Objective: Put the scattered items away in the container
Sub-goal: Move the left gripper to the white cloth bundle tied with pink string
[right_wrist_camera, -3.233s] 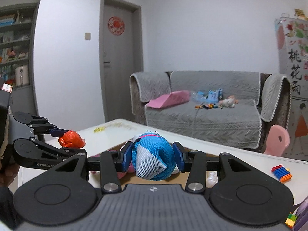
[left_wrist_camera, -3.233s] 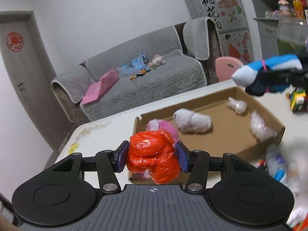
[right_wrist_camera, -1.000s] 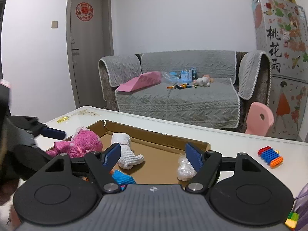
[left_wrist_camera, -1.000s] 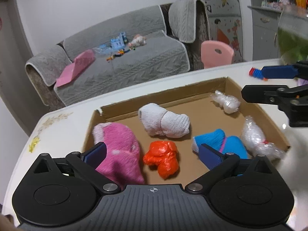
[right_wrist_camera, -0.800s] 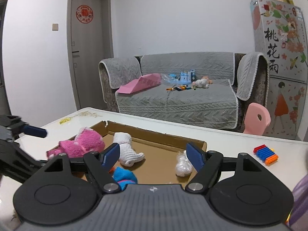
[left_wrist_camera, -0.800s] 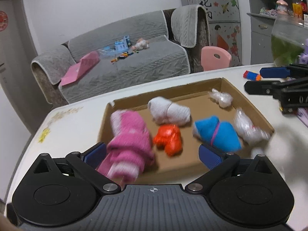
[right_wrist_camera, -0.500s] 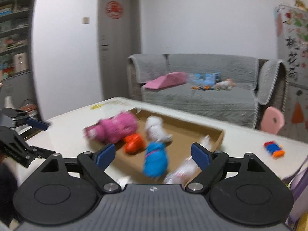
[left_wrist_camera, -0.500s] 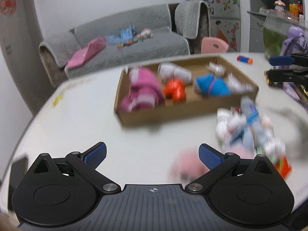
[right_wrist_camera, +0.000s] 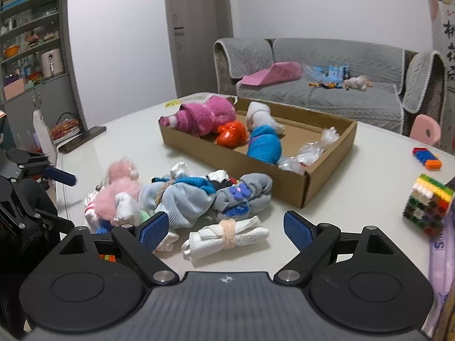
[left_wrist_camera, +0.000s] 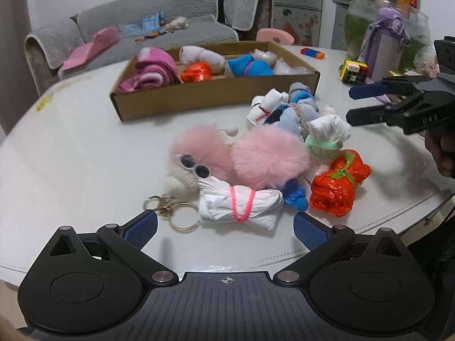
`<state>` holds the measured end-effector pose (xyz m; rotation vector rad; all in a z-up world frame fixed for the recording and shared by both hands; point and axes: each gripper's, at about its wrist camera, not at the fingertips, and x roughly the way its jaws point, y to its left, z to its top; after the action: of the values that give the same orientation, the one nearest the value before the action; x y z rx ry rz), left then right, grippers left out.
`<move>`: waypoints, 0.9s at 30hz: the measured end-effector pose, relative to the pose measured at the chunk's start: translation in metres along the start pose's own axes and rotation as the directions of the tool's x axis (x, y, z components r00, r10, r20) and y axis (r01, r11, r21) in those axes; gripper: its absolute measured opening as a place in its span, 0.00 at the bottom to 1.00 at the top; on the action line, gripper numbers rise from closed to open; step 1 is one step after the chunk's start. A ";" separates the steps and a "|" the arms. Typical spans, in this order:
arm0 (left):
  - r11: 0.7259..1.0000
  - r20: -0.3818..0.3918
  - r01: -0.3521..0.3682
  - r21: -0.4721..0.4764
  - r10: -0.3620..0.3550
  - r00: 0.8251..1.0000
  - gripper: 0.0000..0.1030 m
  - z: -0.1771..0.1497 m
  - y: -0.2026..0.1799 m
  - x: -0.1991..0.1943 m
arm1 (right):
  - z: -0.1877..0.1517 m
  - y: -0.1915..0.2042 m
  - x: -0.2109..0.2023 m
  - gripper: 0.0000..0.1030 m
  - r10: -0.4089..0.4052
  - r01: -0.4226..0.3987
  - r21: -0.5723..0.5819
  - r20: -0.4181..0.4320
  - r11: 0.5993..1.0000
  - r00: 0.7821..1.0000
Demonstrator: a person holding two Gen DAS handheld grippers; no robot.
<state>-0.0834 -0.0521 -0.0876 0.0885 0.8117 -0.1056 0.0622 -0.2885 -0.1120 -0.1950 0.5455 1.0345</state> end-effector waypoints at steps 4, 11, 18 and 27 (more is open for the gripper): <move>0.998 -0.015 0.062 -0.018 -0.062 0.998 0.99 -0.002 -0.002 0.011 | -0.006 0.003 0.005 0.84 0.007 -0.007 -0.018 -0.027 1.000 1.000; 0.991 0.003 0.132 0.016 -0.132 0.991 1.00 -0.005 -0.006 0.016 | -0.008 0.003 0.011 0.84 0.021 -0.023 -0.027 -0.060 0.999 0.998; 0.990 0.012 0.112 0.083 -0.114 0.993 1.00 0.003 -0.006 0.029 | -0.008 0.004 0.019 0.84 0.030 -0.034 -0.046 -0.090 0.998 0.996; 0.988 0.038 0.117 0.100 -0.121 0.992 1.00 0.005 -0.001 0.034 | -0.003 -0.004 0.024 0.85 0.026 -0.030 -0.055 -0.071 0.998 0.997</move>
<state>-0.0566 -0.0560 -0.1091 0.1295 0.7681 -0.2591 0.0744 -0.2736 -0.1279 -0.2750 0.5844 1.0739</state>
